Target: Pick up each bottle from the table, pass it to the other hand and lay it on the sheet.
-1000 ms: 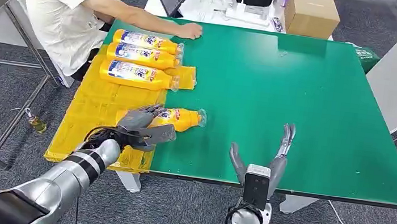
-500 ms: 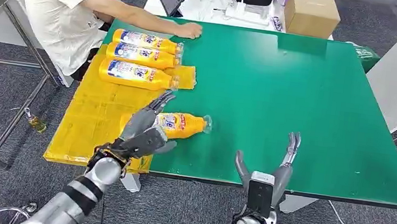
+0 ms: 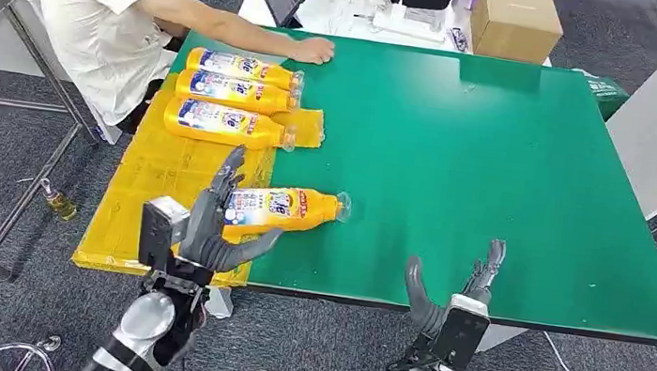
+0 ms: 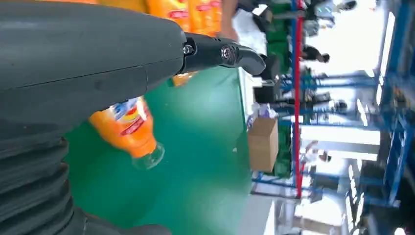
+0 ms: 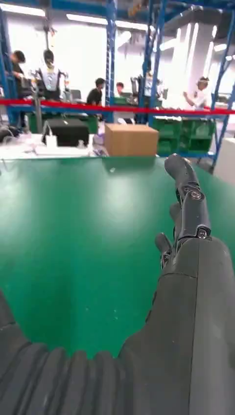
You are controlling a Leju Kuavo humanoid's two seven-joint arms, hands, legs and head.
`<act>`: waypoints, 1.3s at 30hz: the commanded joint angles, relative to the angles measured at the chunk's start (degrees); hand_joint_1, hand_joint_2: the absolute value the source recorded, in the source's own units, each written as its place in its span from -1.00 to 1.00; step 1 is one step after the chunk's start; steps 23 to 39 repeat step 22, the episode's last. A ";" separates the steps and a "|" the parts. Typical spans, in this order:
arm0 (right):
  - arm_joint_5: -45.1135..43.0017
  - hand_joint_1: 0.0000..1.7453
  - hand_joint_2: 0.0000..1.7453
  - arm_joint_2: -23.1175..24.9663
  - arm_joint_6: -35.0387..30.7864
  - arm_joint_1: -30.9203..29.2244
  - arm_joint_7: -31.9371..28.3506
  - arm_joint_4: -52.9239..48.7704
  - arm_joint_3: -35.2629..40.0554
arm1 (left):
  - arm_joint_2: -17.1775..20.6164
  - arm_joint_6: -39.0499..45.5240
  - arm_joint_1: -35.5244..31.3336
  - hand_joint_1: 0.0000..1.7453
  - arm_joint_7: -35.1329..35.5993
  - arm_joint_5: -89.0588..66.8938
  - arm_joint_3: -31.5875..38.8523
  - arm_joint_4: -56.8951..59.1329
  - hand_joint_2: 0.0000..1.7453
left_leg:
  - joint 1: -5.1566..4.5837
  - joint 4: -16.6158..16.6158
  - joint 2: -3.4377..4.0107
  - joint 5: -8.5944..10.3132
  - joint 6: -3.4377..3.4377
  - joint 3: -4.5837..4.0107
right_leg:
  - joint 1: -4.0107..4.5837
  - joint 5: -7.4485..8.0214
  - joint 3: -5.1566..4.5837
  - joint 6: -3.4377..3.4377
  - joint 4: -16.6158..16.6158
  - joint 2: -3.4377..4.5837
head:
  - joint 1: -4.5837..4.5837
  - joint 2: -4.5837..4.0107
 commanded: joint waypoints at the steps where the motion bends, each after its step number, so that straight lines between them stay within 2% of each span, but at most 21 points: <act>1: 11.58 -1.00 1.00 0.63 -1.69 0.34 0.13 -3.24 3.67 | -1.43 6.83 3.15 -1.00 -1.84 2.96 -1.38 1.25 1.00 | 0.00 -0.04 0.08 -0.13 0.09 0.31 | 0.04 -0.11 0.29 -0.16 -0.03 0.00 | 0.00 0.00; 2: 12.73 -1.00 1.00 0.84 -1.69 0.35 0.13 -2.94 3.40 | -1.61 7.73 3.42 -1.00 -2.19 3.09 -1.41 0.93 1.00 | 0.00 -0.04 0.08 -0.04 0.05 0.14 | 0.03 -0.03 0.08 -0.09 -0.03 0.02 | -0.02 0.00; 3: 14.65 -1.00 1.00 1.28 -1.69 0.54 0.13 -2.81 3.04 | -1.87 8.78 4.01 -1.00 -2.49 3.60 -1.52 -0.03 1.00 | 0.01 -0.06 0.14 -0.16 0.11 0.45 | 0.07 -0.13 0.38 -0.21 -0.07 0.02 | -0.02 0.00; 5: 13.96 -1.00 1.00 0.91 -1.69 0.57 0.13 -1.41 3.98 | -1.88 9.46 4.60 -1.00 -2.80 4.84 -1.67 -1.07 1.00 | 0.03 -0.04 0.06 -0.07 0.07 0.19 | 0.06 -0.05 0.16 -0.11 -0.06 -0.01 | -0.02 0.00; 9: 12.85 -1.00 1.00 -0.15 -1.69 1.44 0.13 -2.58 6.92 | -1.29 8.69 6.02 -1.00 -2.00 8.76 -2.10 -2.71 1.00 | 0.01 -0.05 0.10 -0.10 0.09 0.24 | 0.04 -0.07 0.21 -0.11 -0.07 0.03 | 0.00 0.00; 10: 13.19 -1.00 1.00 1.24 -1.67 -0.91 1.70 -0.61 7.89 | -1.11 8.29 6.12 -1.00 -2.18 9.11 -2.33 -2.77 1.00 | 0.02 -0.04 0.11 -0.16 0.13 0.37 | 0.06 -0.12 0.36 -0.16 -0.09 0.01 | 0.02 0.00; 11: 11.18 -1.00 1.00 -0.40 -0.28 1.02 0.13 -1.62 6.75 | -0.74 7.27 6.32 -1.00 -2.84 9.75 -1.80 -2.98 1.00 | 0.00 -0.04 0.22 -0.11 0.08 0.25 | 0.03 -0.05 0.17 -0.13 -0.04 0.15 | 0.00 0.00; 12: 5.81 -1.00 1.00 -2.48 -1.55 0.48 0.13 0.88 11.29 | -0.68 8.04 6.50 -1.00 -3.88 8.81 -1.99 -2.90 1.00 | 0.01 -0.07 0.09 -0.06 0.06 0.19 | 0.03 -0.04 0.18 -0.10 -0.07 0.03 | 0.00 0.00; 13: 1.86 -1.00 1.00 -3.10 1.11 0.11 0.13 2.03 12.21 | -1.00 7.68 6.92 -1.00 -4.26 9.93 -1.35 -3.17 1.00 | 0.01 -0.09 0.08 -0.12 0.09 0.34 | 0.06 -0.10 0.34 -0.16 -0.10 -0.01 | 0.00 0.00; 20: 1.47 -1.00 1.00 -3.28 1.37 -0.08 0.13 2.25 12.15 | -0.85 7.58 7.03 -1.00 -4.31 10.12 -1.13 -3.22 1.00 | 0.03 -0.09 0.12 -0.10 0.09 0.33 | 0.07 -0.06 0.30 -0.15 -0.12 0.04 | 0.00 0.00; 22: -0.65 -1.00 1.00 -3.38 1.92 -0.40 0.13 1.65 11.86 | -1.25 4.29 7.22 -1.00 -3.37 14.25 -0.45 -3.24 1.00 | 0.02 -0.11 0.06 -0.10 0.12 0.39 | 0.07 -0.08 0.38 -0.17 -0.14 -0.04 | 0.00 0.00; 39: -0.65 -1.00 1.00 -3.38 1.92 -0.40 0.13 1.65 11.86 | -1.25 4.29 7.22 -1.00 -3.37 14.25 -0.45 -3.24 1.00 | 0.02 -0.11 0.06 -0.10 0.12 0.39 | 0.07 -0.08 0.38 -0.17 -0.14 -0.04 | 0.00 0.00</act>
